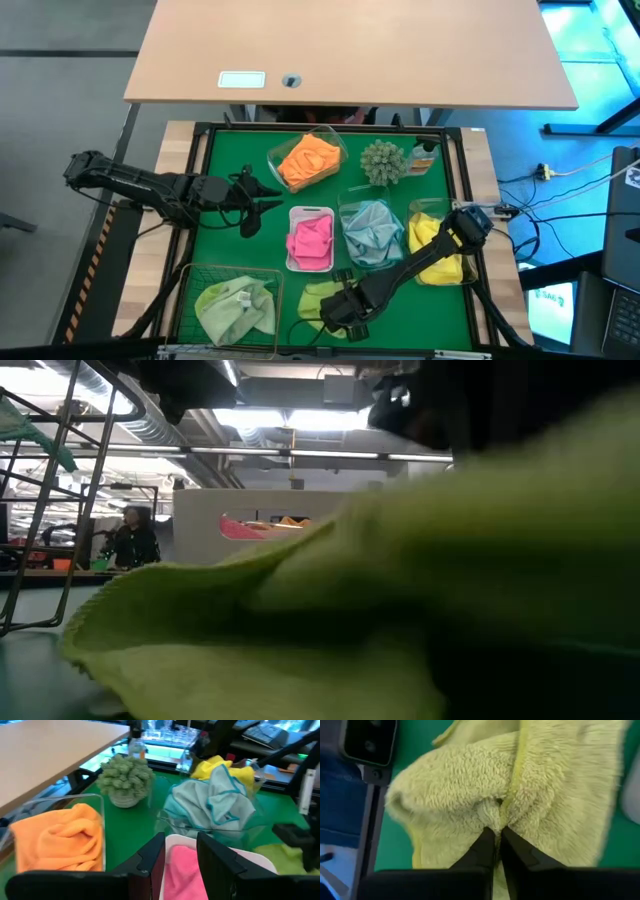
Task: Sort microfiber towel by color & place in baskets
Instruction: Put the green microfiber towel into the gold wire basket
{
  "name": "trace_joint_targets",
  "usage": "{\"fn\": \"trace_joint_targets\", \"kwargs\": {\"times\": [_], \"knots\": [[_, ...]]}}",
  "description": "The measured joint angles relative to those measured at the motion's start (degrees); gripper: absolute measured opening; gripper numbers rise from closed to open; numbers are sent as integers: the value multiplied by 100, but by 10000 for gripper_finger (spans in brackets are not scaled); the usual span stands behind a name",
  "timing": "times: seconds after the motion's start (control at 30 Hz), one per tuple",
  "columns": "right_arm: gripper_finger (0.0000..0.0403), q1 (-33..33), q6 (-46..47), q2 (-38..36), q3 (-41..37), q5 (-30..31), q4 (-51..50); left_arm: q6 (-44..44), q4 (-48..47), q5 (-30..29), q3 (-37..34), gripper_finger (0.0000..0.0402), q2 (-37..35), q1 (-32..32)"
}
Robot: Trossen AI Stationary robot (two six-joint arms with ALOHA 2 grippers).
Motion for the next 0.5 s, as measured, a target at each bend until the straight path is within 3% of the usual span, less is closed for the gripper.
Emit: {"fn": "trace_joint_targets", "kwargs": {"times": [0.13, 0.27, 0.5], "knots": [[6, -11, -55, 0, 731, 64, -796, 0, 71, 376, 0, 106, 0, -2], [13, -10, -286, -4, 1488, 396, -1439, 0, 251, 879, 0, 105, 0, -4], [5, -9, -777, -27, 2644, 812, -1615, 0, 348, 1188, 0, 105, -7, -48]]}}
